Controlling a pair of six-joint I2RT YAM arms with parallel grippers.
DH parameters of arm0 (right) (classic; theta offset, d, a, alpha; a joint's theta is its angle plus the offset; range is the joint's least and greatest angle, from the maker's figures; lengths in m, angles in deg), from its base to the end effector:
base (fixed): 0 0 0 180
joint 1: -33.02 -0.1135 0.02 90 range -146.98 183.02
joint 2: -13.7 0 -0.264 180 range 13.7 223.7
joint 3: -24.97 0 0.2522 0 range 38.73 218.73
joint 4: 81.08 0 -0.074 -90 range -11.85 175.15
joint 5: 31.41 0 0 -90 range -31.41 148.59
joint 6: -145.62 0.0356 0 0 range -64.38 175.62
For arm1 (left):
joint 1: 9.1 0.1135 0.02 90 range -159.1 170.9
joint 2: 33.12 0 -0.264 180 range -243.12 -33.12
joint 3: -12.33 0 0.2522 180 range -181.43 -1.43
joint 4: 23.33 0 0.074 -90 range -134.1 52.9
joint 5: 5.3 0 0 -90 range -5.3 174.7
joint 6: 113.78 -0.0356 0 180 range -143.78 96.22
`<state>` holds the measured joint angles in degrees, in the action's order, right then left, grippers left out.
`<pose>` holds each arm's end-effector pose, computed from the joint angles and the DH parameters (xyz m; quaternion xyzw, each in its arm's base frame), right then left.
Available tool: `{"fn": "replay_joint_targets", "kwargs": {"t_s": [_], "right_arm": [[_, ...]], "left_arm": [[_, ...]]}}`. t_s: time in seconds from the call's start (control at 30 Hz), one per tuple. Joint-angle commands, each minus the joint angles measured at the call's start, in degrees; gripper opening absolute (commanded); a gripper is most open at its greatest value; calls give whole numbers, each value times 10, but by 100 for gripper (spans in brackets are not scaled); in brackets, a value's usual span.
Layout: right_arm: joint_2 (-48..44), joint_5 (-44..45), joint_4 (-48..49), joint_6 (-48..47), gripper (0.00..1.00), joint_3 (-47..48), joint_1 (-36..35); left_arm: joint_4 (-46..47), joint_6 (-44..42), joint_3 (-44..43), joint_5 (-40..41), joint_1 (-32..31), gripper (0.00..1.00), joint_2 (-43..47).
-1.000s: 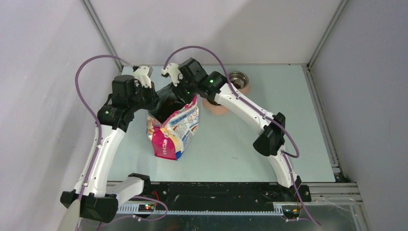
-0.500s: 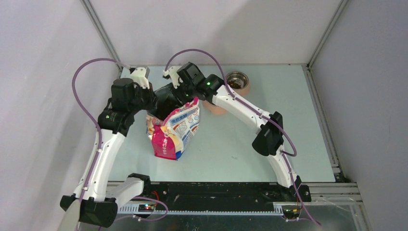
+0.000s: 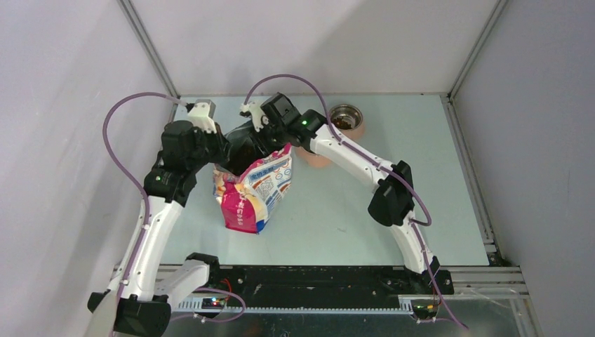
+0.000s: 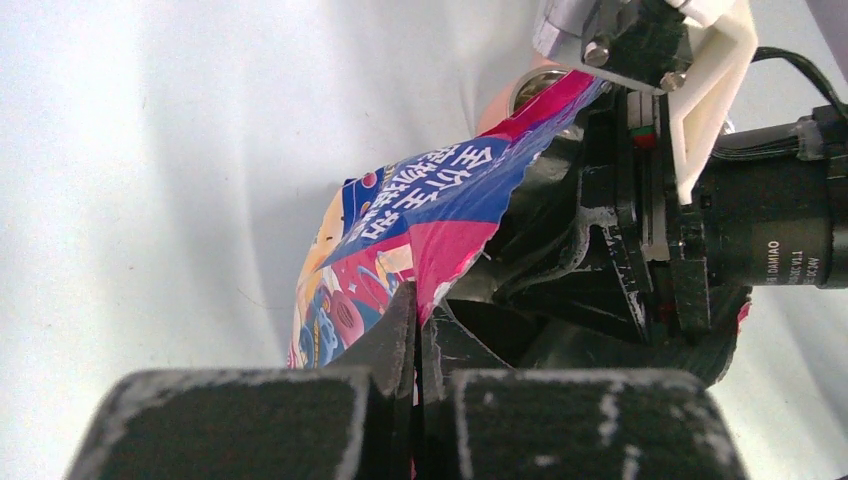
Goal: Serve the pet food
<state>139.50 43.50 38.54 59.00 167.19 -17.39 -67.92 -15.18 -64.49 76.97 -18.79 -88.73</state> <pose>0.3079 0.3869 0.3237 -0.4111 0.8161 0.2831 0.2911 0.2026 -0.0394 0.3792 0.0449 0.8334 -0.1427 0.5320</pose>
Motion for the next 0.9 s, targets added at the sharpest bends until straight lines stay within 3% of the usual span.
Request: {"fn": "replay_joint_targets", "kwargs": {"t_s": [0.0, 0.13, 0.33, 0.67, 0.87], "right_arm": [[-25, -186, -23, 112, 0, -19, -1], [-36, -276, 14, 163, 0, -18, 10], [-36, -331, 54, 229, 0, -3, 31], [-62, -304, 68, 280, 0, 29, 82], [-83, -314, 120, 335, 0, 0, 133]], "left_arm": [[31, 15, 4, -13, 4, 0, 14], [25, 7, -5, -3, 4, 0, 8], [22, -4, -4, -5, 4, 0, 3], [36, -27, -24, -25, 4, 0, -19], [24, -58, -60, -19, 4, 0, -54]]}}
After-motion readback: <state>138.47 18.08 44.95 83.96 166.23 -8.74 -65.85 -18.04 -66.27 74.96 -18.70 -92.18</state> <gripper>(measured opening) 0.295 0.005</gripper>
